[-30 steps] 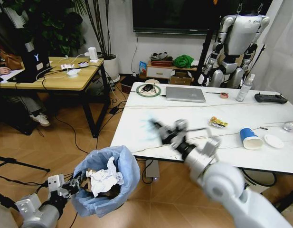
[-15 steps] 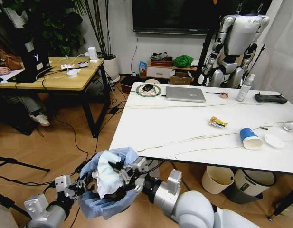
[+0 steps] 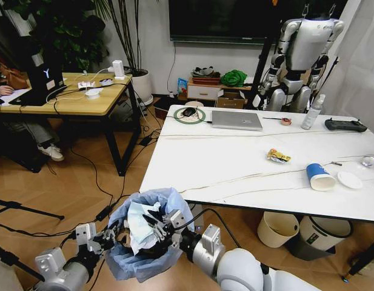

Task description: Pick up the trash bin and place the trash from the table into it.

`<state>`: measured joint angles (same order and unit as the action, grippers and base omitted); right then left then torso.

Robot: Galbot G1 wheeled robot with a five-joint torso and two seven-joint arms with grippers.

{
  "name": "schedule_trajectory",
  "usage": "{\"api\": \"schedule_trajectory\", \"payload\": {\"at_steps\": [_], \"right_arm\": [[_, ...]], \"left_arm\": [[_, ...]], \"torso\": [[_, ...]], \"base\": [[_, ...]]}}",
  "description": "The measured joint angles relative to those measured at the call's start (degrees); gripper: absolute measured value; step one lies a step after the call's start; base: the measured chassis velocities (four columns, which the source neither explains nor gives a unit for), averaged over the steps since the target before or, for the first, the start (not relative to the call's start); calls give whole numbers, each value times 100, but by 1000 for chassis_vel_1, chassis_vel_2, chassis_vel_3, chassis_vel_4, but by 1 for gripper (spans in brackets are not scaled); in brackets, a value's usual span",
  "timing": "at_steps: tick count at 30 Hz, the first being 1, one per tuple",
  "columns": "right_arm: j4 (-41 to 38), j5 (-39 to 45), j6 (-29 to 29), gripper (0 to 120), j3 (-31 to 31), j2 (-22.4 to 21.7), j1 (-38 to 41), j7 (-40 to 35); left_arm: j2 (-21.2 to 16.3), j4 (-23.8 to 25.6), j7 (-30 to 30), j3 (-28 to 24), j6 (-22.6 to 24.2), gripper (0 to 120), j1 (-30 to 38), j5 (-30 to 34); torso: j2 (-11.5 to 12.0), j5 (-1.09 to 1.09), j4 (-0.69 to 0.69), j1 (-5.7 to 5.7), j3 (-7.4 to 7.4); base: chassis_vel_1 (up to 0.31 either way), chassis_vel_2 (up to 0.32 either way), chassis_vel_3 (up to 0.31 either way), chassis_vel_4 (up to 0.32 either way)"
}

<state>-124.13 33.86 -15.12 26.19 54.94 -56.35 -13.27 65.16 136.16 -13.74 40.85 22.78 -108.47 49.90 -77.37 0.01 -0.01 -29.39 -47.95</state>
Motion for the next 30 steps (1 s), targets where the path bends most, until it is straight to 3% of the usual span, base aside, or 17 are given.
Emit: {"api": "schedule_trajectory", "payload": {"at_steps": [8,13,16,17,20,24,27,28,30], "right_arm": [[-481,405,229,63,-329,-115,35,-109],[-679,705,485,79,-1262,-312,-167,-310],[-466,526,1365,91,-2119,-301,-724,-212],[-282,385,1716,95,-2560,-214,-1076,77],[88,132,1969,100,-3571,118,-1887,576],[261,-33,1970,100,-4154,403,-2309,760],[541,-480,2411,100,-5239,1155,-3074,1200],[541,-480,2411,100,-5239,1155,-3074,1200],[567,-767,2624,100,-5843,1613,-3690,1474]], "left_arm": [[-25,-179,-3,9,2,0,53,-48],[-30,-285,20,20,-11,0,85,-97],[25,-310,87,126,-67,0,82,-106],[32,-327,102,161,-88,0,91,-101],[-49,-428,112,112,-95,0,228,-112],[-177,-511,113,45,-94,0,323,-104],[-438,-612,190,38,-127,0,416,-67],[-438,-612,190,38,-127,0,416,-67],[-546,-600,241,73,-180,0,372,-36]], "torso": [[1,0,1,0,0],[1,-1,2,0,0],[1,-1,1,0,0],[1,2,2,0,0],[1,0,-1,1,0],[1,-1,-1,1,0],[1,-1,3,1,0],[1,-1,3,1,0],[1,3,1,0,0]], "base": [[0,0,0,0],[0,0,0,0],[0,0,0,0],[0,0,0,0],[0,0,0,0],[0,0,0,0],[0,0,0,0],[0,0,0,0],[0,0,0,0]]}}
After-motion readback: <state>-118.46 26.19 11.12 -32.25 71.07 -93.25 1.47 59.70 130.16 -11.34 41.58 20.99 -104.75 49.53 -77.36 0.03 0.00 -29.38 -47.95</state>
